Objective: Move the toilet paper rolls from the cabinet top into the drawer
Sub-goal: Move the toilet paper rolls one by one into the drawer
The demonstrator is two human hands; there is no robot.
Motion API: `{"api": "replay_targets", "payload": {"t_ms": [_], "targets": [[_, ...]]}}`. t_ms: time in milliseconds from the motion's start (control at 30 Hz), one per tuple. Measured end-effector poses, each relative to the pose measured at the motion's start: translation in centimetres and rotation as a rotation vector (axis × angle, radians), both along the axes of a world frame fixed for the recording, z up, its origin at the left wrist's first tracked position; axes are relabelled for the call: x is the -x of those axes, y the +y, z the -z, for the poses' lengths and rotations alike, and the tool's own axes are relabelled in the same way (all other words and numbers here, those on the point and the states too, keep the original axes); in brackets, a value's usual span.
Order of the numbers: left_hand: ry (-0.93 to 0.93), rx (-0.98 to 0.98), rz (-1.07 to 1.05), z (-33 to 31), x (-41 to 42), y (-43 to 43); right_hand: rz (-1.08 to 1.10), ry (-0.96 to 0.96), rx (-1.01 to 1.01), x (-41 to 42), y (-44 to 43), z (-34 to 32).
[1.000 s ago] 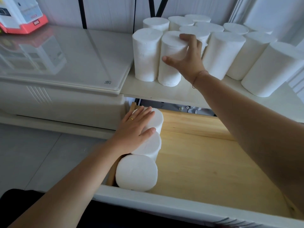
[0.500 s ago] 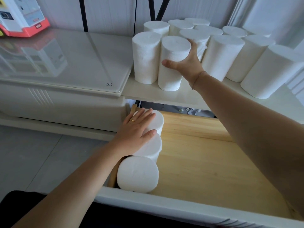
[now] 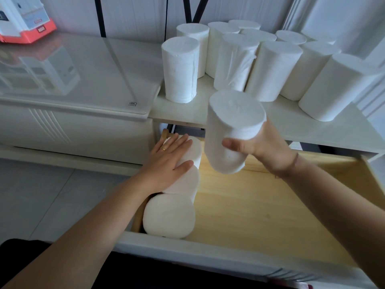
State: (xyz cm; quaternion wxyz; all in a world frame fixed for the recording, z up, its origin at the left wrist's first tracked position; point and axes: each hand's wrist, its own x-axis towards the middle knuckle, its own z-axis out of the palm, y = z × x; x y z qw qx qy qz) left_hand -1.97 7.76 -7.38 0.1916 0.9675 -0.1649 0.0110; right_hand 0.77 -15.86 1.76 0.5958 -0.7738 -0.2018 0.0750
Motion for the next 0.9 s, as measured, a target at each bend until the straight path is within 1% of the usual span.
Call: {"api": "replay_targets", "payload": {"t_ms": [133, 333, 433, 633, 800, 900], "targets": [[0.006, 0.011, 0.006, 0.0, -0.1, 0.0, -0.003, 0.121, 0.058, 1.2, -1.7, 3.8], [0.023, -0.004, 0.011, 0.0, -0.1, 0.0, 0.087, 0.246, 0.158, 1.1, -2.3, 9.7], [0.033, -0.021, 0.006, -0.2, 0.0, -0.1, 0.112, 0.232, 0.207, 1.0, -2.0, 10.8], [0.040, -0.018, 0.006, -0.3, 0.0, -0.1, 0.136, 0.182, 0.242, 1.6, -2.8, 11.6], [0.026, -0.039, 0.003, -0.2, 0.0, -0.1, 0.040, 0.206, 0.321, 2.4, -4.0, 11.2], [0.025, -0.040, 0.004, -0.2, 0.0, 0.0, -0.025, 0.157, 0.428, 2.2, -4.6, 9.5]]}}
